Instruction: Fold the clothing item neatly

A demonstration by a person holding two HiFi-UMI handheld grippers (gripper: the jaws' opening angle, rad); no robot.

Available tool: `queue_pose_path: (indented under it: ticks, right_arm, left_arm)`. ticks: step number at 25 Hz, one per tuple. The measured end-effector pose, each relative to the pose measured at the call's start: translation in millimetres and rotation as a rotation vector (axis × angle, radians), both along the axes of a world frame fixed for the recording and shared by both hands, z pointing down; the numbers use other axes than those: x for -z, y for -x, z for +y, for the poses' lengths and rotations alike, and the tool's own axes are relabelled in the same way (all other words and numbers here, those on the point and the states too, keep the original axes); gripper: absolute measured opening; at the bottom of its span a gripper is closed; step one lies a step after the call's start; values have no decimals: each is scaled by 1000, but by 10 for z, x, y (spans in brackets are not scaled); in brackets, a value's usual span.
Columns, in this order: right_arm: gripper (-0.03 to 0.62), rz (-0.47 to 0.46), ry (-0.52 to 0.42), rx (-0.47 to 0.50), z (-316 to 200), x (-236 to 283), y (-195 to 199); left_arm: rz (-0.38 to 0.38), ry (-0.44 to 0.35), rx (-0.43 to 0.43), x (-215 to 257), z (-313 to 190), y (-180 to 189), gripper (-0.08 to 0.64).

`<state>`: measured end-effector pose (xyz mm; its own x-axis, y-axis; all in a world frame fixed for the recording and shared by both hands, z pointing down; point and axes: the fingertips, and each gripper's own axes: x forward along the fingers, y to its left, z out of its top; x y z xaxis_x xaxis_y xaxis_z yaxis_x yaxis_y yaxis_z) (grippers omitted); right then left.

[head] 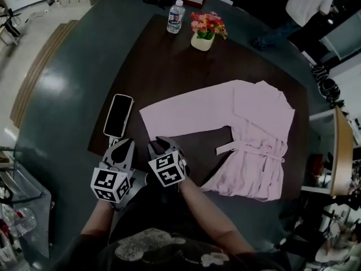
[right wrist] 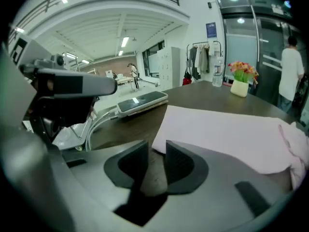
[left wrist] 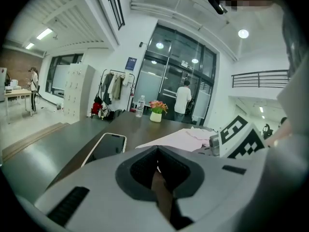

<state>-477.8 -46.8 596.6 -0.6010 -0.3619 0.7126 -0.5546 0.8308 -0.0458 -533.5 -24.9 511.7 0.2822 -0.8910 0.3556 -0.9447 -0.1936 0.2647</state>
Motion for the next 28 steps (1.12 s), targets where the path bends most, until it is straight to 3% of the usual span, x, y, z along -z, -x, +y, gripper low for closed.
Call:
queue_pose_path:
  ticks: [9,12,18,23,28]
  right_arm:
    - [83,83,-18,9,-94,-137,87]
    - [9,63,36,-22,-129,-124,61]
    - [8,-47,-33,-58,-301,406,-88]
    - [8,-116,-109,-157,-623,876,-546]
    - [8,-167,-186,-297,-1046,1299,-1464]
  left_arm:
    - [26,22,-16,-104,8,8,10]
    - [29,24,-28,-119,-4,-23,9]
    - [9,14,-77,-99,-78,-156,9]
    - [6,6,-147,-86,-215,-487,10]
    - [-16,-18,-184,36,-431,-997,9]
